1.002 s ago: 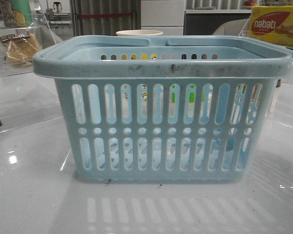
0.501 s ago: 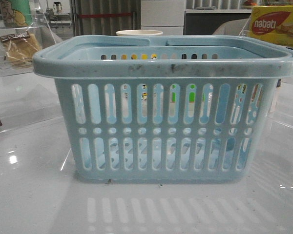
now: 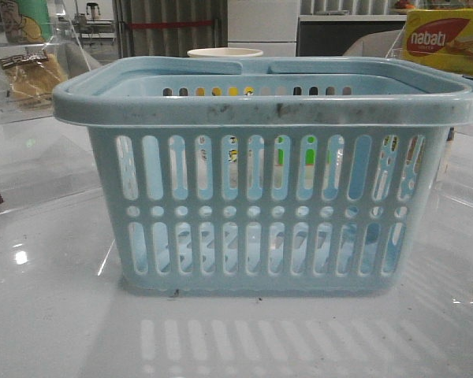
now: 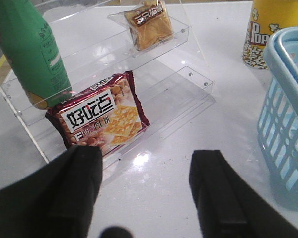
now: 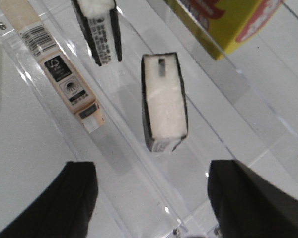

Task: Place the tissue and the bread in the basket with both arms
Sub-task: 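Lower the right gripper and grasp the white tissue pack on the shelf, then carry the tissue pack over the basket and lower it inside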

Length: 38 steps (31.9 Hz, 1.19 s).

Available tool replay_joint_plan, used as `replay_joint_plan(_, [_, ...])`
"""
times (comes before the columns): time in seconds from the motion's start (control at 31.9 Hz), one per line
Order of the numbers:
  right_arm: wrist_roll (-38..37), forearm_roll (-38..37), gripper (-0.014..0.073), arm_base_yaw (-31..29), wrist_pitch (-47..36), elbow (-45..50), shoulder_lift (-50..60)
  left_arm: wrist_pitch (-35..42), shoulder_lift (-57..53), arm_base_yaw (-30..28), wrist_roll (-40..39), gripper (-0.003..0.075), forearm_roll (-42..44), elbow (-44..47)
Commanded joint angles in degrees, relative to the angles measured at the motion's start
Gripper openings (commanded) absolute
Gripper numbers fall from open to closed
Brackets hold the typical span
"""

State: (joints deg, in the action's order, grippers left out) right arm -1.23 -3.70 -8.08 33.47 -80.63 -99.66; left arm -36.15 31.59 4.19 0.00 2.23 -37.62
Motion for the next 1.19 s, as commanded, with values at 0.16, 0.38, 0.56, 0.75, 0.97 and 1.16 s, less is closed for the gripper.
replay_joint_plan(0.16, [0.15, -4.94, 0.0572, -0.44, -7.53, -5.59, -3.06, 4.53, 0.60, 0.20, 0.00, 0.0455, -0.04, -2.02])
replay_joint_plan(0.38, [0.15, -6.03, 0.0554, -0.44, -13.89, -5.66, -5.35, 4.53, 0.60, 0.20, 0.00, 0.0455, -0.04, -2.02])
replay_joint_plan(0.56, [0.15, -6.03, 0.0256, -0.44, -14.77, -5.66, -5.43, 4.53, 0.60, 0.20, 0.00, 0.0455, -0.04, -2.02])
replay_joint_plan(0.75, [0.15, -5.42, 0.0141, 0.14, -14.06, -5.66, -4.40, 4.53, 0.60, 0.20, 0.00, 0.0455, -0.04, -2.02])
replay_joint_plan(0.97, [0.15, -4.56, 0.0141, 3.05, -11.27, -5.66, 3.44, 4.53, 0.60, 0.20, 0.00, 0.0455, -0.04, -2.02])
replay_joint_plan(1.16, [0.15, -4.08, 0.0141, 5.94, -7.60, -5.66, 9.52, 4.63, 0.60, 0.20, 0.00, 0.0455, -0.04, -2.02])
